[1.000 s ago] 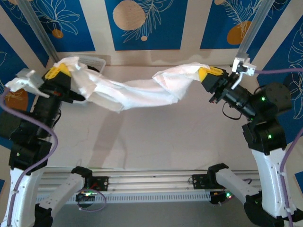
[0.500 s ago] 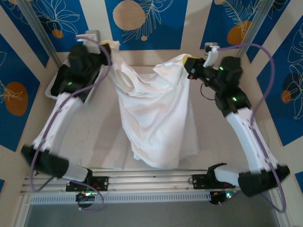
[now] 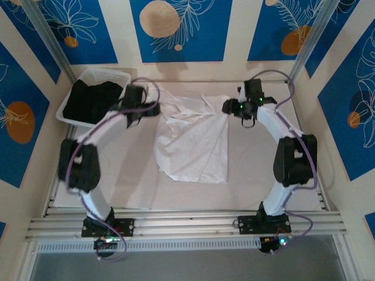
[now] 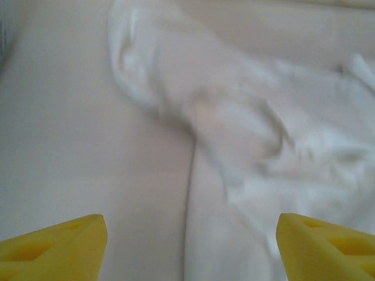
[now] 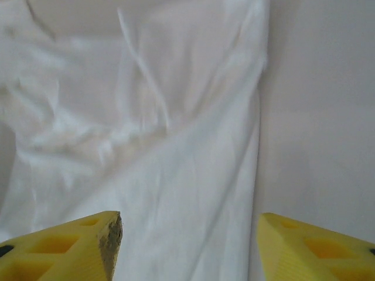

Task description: Fold the inside-out t-shirt

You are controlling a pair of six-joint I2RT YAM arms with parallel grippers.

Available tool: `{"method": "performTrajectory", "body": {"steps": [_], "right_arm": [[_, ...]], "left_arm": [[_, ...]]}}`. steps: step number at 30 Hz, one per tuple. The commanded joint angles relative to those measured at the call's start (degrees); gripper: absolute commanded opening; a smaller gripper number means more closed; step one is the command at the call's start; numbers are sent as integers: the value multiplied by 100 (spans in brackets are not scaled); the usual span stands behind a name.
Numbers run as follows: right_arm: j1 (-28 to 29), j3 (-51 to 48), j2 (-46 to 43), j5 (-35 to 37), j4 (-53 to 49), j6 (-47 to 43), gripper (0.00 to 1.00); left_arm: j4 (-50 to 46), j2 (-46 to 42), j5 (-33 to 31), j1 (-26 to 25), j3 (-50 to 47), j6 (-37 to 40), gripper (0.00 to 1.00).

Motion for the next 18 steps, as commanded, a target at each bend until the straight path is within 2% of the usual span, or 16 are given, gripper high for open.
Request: {"method": "performTrajectory", "body": {"steps": [1,7,12,15,18], "right_arm": [[520,-962,-798,-13,-749,145,64],[1537,-2419,-1507,471,-1467,1086,63],[1975,-2853,-1466,781,-1610,1483,60],[2055,-2939,-1199,607,-1254,1437,53],[2099,-2905,-866,394,-942,1409,38]], "left_arm": [[860,-1410,508,-124,-1487,-766,76],[226,-2707,430,-574,-3205,-967,75],[47,-3119,483,-817,-3740,-1128,74],[110,-3092,533,-934,-3827,-1123,74],[109,-2894,605,-1017,-3815,-1056,73]]}}
